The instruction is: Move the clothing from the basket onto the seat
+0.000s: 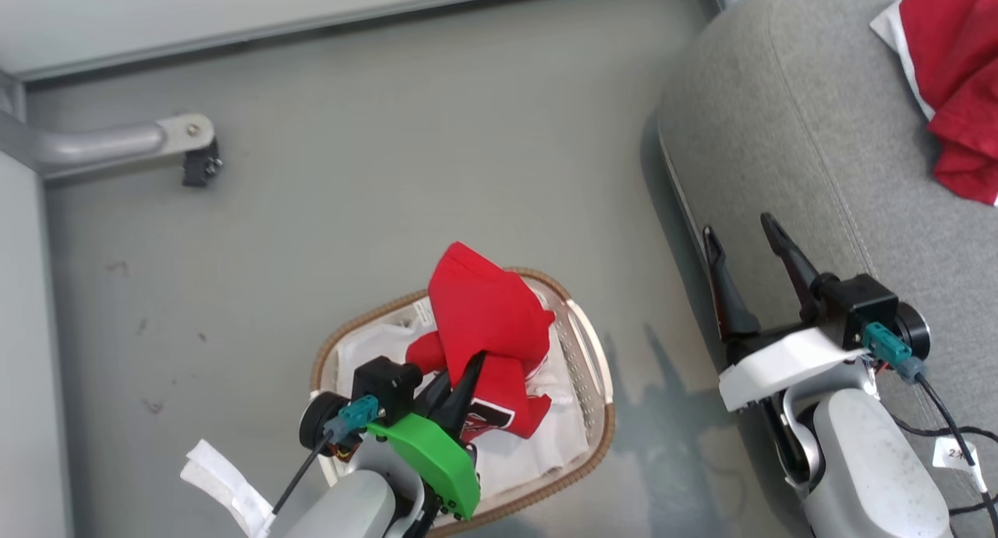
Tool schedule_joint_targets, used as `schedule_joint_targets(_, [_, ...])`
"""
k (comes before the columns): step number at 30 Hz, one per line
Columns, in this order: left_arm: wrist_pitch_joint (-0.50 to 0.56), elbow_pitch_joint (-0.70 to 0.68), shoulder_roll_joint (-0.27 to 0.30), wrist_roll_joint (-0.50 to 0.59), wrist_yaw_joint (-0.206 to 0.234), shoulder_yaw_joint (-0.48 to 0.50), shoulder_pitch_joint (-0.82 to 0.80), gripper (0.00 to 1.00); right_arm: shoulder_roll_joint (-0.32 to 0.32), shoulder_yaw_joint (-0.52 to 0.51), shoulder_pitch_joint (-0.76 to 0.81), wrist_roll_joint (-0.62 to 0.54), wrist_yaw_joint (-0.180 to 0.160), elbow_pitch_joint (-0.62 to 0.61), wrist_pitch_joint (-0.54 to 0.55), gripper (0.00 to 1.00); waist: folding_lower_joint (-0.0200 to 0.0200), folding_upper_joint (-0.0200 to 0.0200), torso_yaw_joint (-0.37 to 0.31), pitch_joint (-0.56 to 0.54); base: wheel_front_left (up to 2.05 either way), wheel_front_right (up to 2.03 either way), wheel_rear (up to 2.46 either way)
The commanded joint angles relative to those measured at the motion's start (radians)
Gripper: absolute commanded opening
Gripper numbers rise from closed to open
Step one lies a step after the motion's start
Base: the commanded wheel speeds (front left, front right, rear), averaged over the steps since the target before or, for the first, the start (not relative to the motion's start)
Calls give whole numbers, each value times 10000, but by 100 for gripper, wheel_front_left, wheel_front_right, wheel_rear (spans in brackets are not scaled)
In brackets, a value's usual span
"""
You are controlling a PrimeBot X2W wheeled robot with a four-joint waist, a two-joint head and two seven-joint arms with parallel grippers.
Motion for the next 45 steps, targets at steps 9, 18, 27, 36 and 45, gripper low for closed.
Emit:
schedule_joint_targets(9, [-35, -1757, -174, 905, -31, 1260, 1013, 0, -40, -124, 1115, 29, -10, 185, -4, 100, 0, -1, 1034, -2210, 0, 0, 0])
schedule_joint_targets(18, [-36, -3316, -278, 1515, -31, 2080, 1262, 0, -41, -83, 1854, 60, -11, 419, -5, 100, 0, -1, 1251, -3054, 0, 0, 0])
schedule_joint_targets(27, [-34, -4092, -248, 1738, -31, 2441, 961, 0, -36, 487, 2303, 56, -11, 643, -5, 100, 0, -1, 1419, -3585, 0, 0, 0])
schedule_joint_targets(36, [-36, -4114, -336, 1686, -31, 2268, 1172, 0, -1172, 4750, 1371, 1176, -11, 291, -5, 100, 0, -1, 1634, -3622, 0, 0, 0])
schedule_joint_targets(45, [-36, -4014, -420, 1575, -31, 2090, 971, 0, -1654, 7068, -775, 2064, -11, 769, -5, 100, 0, -1, 1879, -3537, 0, 0, 0])
